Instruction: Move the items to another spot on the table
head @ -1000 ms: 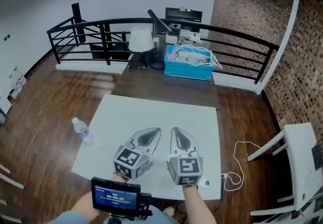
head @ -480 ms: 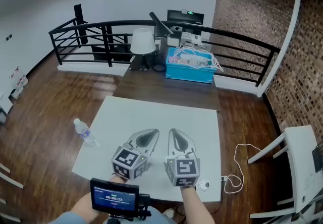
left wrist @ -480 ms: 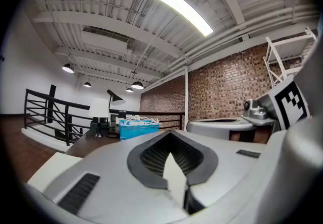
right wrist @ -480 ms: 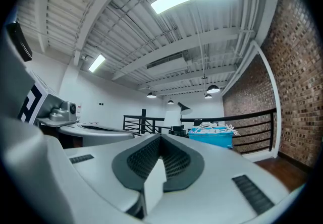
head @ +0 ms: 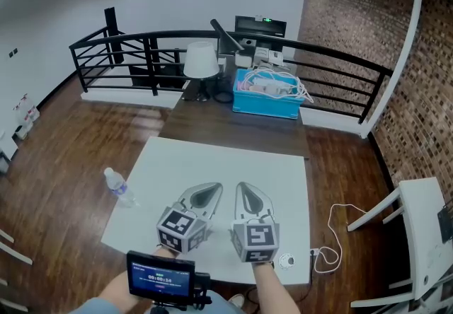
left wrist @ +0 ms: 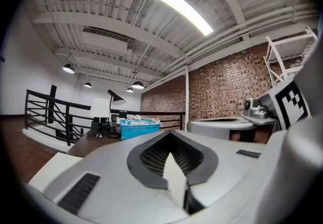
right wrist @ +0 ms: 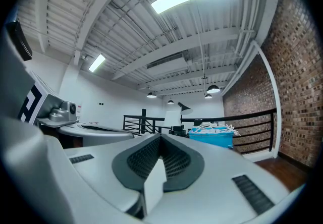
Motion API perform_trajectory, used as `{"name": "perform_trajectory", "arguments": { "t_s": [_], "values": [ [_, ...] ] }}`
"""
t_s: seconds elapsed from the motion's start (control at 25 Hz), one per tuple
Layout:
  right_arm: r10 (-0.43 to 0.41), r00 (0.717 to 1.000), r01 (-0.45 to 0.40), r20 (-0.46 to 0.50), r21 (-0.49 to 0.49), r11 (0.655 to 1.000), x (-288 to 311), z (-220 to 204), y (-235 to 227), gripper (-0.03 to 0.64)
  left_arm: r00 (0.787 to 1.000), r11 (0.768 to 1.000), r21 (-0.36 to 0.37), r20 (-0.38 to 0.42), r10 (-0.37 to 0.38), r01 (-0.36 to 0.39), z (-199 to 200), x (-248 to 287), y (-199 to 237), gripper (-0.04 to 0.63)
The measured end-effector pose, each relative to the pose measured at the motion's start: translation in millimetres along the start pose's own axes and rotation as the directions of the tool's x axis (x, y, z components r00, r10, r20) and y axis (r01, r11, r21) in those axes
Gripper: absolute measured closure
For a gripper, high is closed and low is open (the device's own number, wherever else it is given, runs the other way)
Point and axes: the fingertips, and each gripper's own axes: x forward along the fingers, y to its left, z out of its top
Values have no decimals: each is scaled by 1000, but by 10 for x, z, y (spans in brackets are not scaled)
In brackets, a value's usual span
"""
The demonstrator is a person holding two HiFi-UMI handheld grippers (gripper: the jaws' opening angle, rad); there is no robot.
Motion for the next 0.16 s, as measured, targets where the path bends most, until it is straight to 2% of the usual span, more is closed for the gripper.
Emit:
{"name": "perform_trajectory", "arguments": {
  "t_s": [0.16],
  "values": [
    [-1,1000,1,3,-4,1000,8,4,11,614,1000,1000,-1,-1,4,-4,14,-21,21,584]
  ]
}}
